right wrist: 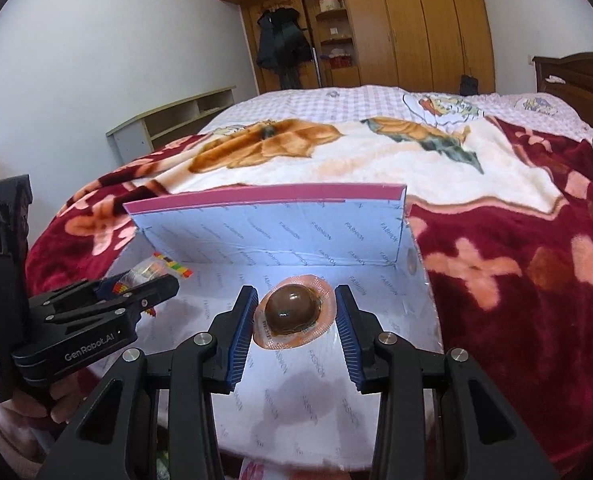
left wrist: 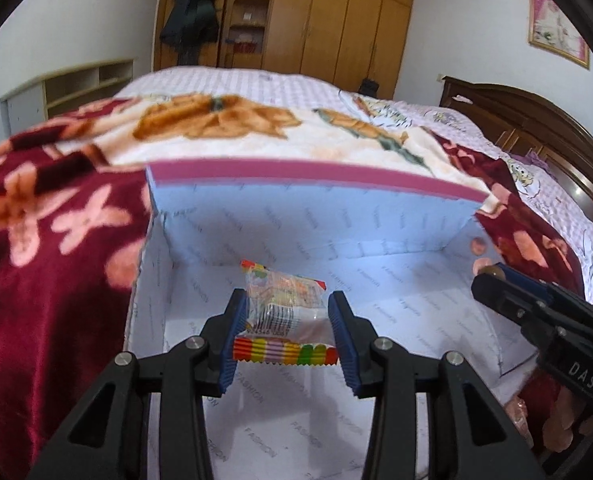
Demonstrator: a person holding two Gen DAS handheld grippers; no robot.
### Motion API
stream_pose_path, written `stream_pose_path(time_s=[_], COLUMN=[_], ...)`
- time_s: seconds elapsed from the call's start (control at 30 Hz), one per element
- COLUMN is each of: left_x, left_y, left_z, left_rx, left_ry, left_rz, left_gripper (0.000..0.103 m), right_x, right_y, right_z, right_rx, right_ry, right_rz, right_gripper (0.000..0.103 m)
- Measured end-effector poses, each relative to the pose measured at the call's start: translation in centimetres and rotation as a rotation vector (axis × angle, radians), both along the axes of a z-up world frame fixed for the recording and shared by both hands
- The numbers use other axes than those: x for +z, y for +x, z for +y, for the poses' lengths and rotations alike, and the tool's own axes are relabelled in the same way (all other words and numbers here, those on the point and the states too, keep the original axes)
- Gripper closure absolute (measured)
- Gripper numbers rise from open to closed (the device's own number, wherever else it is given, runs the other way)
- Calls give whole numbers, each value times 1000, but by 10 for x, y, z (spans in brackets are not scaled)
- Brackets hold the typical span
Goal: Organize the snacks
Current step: 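Lift both held snacks and carry them over the pink box, then open both tools to drop the candy bag and chocolate cup in the box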
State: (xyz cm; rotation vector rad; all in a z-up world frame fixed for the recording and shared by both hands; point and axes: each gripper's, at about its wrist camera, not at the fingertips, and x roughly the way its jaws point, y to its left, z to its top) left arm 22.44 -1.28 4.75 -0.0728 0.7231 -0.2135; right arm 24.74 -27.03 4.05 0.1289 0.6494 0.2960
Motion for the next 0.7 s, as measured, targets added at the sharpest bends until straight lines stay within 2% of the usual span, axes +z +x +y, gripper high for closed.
stream_pose_path(time_s=[0.5,0.7], left_x=[-13,-15], left_y=[11,14], left_z=[-7,-2], left_rx=[-8,-17], left_ry=[74,60], left_rz=[48,62], left_gripper=[60,60], right_x=[-23,-20], right_y=[16,13], right_z=[5,10], right_rx=[-47,-60], right_ry=[-4,-17], right_rz=[74,66], right_gripper=[62,62])
